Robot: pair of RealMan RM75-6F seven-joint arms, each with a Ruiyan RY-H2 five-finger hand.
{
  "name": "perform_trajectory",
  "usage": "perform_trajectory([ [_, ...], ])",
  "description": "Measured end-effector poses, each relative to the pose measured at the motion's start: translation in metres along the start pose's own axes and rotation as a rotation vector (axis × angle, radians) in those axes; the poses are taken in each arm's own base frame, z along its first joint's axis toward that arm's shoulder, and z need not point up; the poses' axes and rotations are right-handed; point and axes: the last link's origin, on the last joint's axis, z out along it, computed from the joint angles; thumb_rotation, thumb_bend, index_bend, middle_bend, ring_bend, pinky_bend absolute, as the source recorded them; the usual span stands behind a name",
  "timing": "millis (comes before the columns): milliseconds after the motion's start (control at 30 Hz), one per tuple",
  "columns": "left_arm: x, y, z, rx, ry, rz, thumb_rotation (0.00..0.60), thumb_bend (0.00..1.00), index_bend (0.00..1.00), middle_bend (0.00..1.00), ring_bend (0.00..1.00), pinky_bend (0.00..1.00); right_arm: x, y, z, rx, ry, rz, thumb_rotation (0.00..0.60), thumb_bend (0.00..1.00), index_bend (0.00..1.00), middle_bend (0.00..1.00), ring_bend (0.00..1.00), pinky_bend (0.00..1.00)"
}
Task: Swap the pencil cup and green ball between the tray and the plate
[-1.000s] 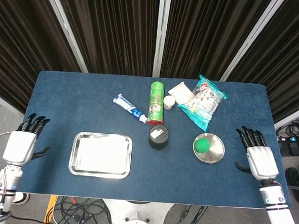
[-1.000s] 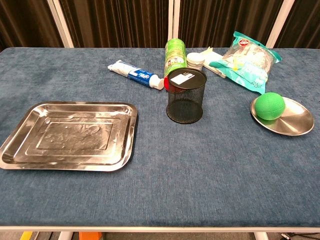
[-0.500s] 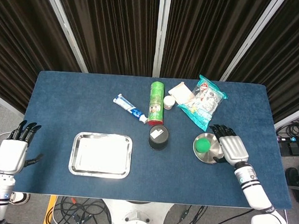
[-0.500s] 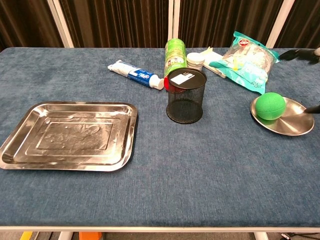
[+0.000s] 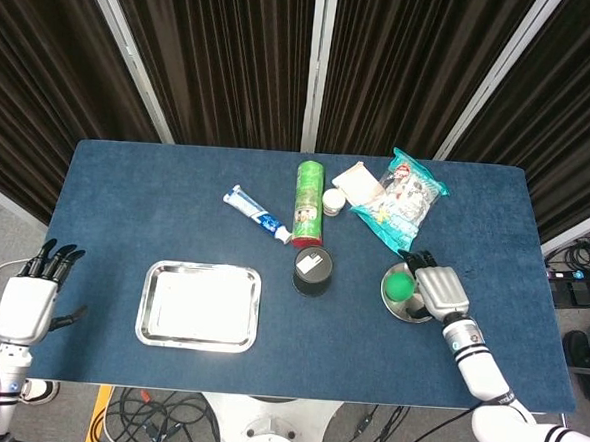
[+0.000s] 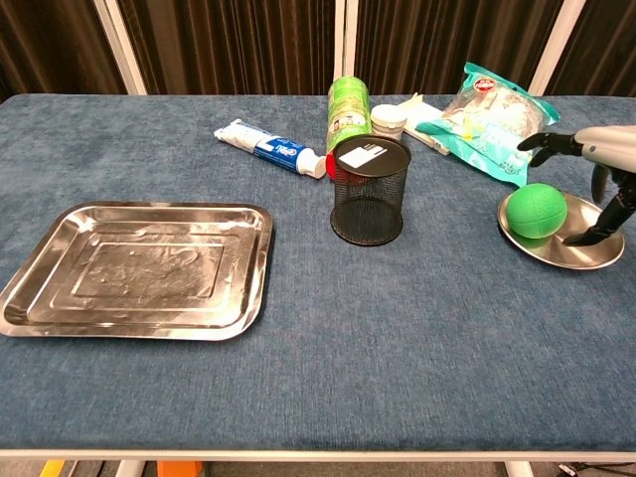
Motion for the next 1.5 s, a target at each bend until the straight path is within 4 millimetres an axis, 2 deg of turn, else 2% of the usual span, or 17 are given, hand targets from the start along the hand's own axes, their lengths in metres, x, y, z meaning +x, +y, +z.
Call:
perform_trajectory([
  [233, 0.0, 0.001, 0.002, -0.017, 0.0, -0.006, 0.6, 0.09, 0.16, 0.13, 0.05, 0.26, -0.005, -0.006, 0.005, 0.014, 0.002, 0.0, 0.6, 0.09, 0.09, 0.17, 0.1, 0.49],
  [533, -0.003, 0.0, 0.002, -0.014, -0.012, -0.016, 0.6, 0.09, 0.16, 0.13, 0.05, 0.26, -0.004, -0.01, 0.012, 0.021, 0.007, -0.014, 0.6, 0.11, 0.35, 0.37, 0.27, 0.56],
  [700, -0.005, 0.0, 0.003, -0.016, -0.017, -0.022, 0.6, 0.09, 0.16, 0.13, 0.05, 0.26, -0.007, -0.011, 0.013, 0.025, -0.002, -0.019, 0.6, 0.13, 0.47, 0.42, 0.34, 0.59],
  [833, -0.005, -0.001, 0.002, -0.015, -0.019, -0.021, 0.6, 0.09, 0.16, 0.13, 0.05, 0.26, -0.01, -0.011, 0.014, 0.025, -0.014, -0.017, 0.6, 0.14, 0.49, 0.42, 0.35, 0.61],
  [1100, -0.005, -0.002, 0.002, -0.013, -0.016, -0.029, 0.6, 0.09, 0.17, 0.13, 0.05, 0.26, -0.007, -0.011, 0.013, 0.032, 0.021, -0.007, 0.6, 0.16, 0.62, 0.46, 0.41, 0.67],
  [1367, -0.004, -0.002, 0.002, -0.014, -0.013, -0.042, 0.6, 0.09, 0.17, 0.13, 0.05, 0.26, 0.007, -0.012, 0.0, 0.059, 0.085, 0.011, 0.6, 0.16, 0.64, 0.5, 0.44, 0.68],
  [1500, -0.003, -0.003, 0.002, -0.01, -0.01, -0.048, 0.6, 0.09, 0.17, 0.13, 0.05, 0.26, 0.014, -0.021, -0.01, 0.101, 0.108, 0.032, 0.6, 0.16, 0.64, 0.5, 0.45, 0.68],
])
